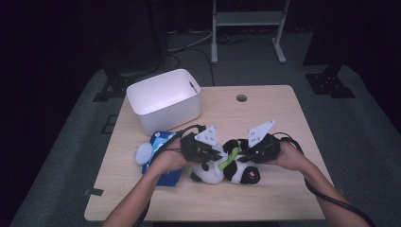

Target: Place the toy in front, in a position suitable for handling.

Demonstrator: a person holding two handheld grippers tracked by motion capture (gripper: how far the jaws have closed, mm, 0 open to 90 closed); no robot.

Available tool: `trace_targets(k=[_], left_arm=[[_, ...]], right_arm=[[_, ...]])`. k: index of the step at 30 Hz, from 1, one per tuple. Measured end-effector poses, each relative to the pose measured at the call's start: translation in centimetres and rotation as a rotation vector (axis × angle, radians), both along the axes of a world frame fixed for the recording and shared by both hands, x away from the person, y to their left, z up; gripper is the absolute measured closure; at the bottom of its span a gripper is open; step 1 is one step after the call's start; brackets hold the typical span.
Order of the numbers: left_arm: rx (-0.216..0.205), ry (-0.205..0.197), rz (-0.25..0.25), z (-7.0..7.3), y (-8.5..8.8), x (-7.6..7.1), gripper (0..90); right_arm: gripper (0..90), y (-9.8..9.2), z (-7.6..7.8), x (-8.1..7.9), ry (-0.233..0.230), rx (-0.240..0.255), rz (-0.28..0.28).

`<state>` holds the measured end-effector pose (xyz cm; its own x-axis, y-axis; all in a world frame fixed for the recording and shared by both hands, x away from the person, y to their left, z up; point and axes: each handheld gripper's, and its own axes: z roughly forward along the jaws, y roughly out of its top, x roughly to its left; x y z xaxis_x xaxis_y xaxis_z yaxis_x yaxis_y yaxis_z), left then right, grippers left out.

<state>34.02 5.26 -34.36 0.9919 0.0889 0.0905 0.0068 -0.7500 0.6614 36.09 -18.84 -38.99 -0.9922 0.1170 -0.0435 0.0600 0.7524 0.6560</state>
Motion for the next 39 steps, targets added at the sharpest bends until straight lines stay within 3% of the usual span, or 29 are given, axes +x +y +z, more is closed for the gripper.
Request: trace_targets(k=[7,8,11,12,13,18,22,25,30,39], left_arm=[[-0.011,0.011,-0.031,0.2,-1.9,0.2,84.1],[0.004,0.016,-0.040,-0.1,-2.4,0.3,84.1],[0.036,0.014,-0.036,-0.8,-2.8,0.4,84.2],[0.036,0.014,-0.036,-0.8,-2.8,0.4,84.2],[0.048,0.015,-0.033,-1.1,-2.8,0.4,84.2],[0.080,-0.004,-0.025,-1.2,-2.9,0.4,84.3],[0.081,-0.014,-0.029,-1.0,-3.1,0.3,84.3],[0.081,-0.024,-0.036,-0.6,-3.9,0.2,84.2],[0.080,-0.028,-0.059,-0.3,-5.1,0.3,84.1],[0.119,-0.006,-0.120,-1.7,-9.3,0.5,84.2]], right_arm=[[79.1,1.0,-0.1,-0.3,0.000,0.014,0.028],[78.6,1.4,-0.2,-0.4,0.008,0.023,0.032],[66.2,1.4,0.1,-0.2,0.020,0.020,0.007],[66.2,1.4,0.1,-0.2,0.020,0.020,0.007],[60.8,1.1,0.5,-0.3,0.027,0.019,-0.009],[55.2,-0.3,1.8,-1.0,0.014,0.018,-0.014],[51.6,-1.4,2.1,-1.5,0.013,0.001,-0.030],[47.3,-2.2,1.7,-1.8,0.025,-0.029,-0.048],[43.4,-2.5,0.9,-1.7,0.052,-0.031,-0.056],[40.2,-3.2,0.0,-1.6,0.075,-0.035,-0.072]])
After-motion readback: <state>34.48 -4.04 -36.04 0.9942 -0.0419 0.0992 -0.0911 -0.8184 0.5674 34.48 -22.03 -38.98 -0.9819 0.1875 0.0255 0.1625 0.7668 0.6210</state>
